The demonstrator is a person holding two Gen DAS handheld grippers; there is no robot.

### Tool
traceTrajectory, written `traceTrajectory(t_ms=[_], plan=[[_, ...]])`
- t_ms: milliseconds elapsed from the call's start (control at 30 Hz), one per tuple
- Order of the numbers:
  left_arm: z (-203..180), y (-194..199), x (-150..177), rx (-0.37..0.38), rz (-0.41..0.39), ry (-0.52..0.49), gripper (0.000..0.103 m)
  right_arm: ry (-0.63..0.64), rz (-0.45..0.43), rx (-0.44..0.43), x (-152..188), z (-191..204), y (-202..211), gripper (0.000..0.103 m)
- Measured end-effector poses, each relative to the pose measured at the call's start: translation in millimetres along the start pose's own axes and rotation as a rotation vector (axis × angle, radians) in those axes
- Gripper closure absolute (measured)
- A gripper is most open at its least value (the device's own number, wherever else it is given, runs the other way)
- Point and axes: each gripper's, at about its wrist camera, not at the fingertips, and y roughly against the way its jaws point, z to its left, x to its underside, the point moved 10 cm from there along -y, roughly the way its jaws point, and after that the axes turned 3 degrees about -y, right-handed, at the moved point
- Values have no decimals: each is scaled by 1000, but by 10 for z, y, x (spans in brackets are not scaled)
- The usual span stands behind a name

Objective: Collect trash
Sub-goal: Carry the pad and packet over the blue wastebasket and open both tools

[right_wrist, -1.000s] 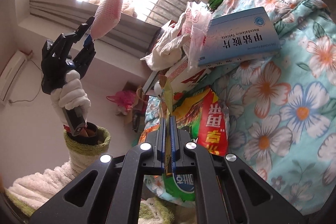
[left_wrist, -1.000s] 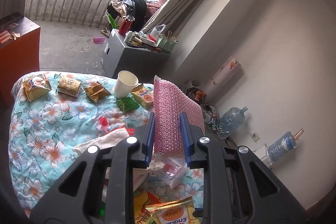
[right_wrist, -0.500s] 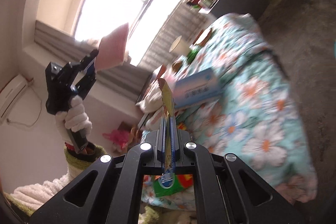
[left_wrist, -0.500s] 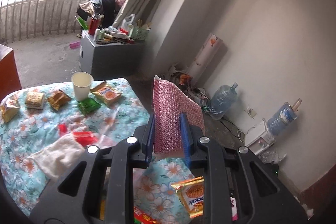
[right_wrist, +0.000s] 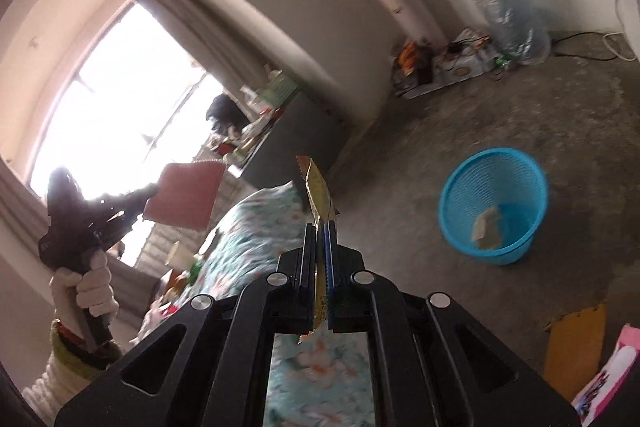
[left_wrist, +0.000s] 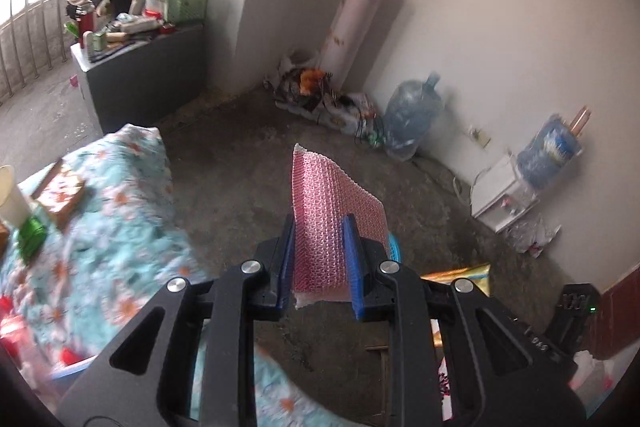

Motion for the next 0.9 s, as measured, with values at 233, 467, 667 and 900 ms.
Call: traceTrajectory(t_ms=[233, 467, 667, 900], plan=[[-537, -1520, 243, -62, 207, -98, 82, -51, -20, 248, -256, -851, -455, 99], [-754, -2690, 566, -120, 359, -149, 82, -127, 69, 350, -324, -1640, -1223, 99], [-850, -3346, 692, -95, 404, -82, 80, -142, 107, 381, -500, -2079, -1694, 96], [-985, -3613, 865, 1, 431, 23, 51, -211, 112, 468, -482, -2552, -1881, 64]])
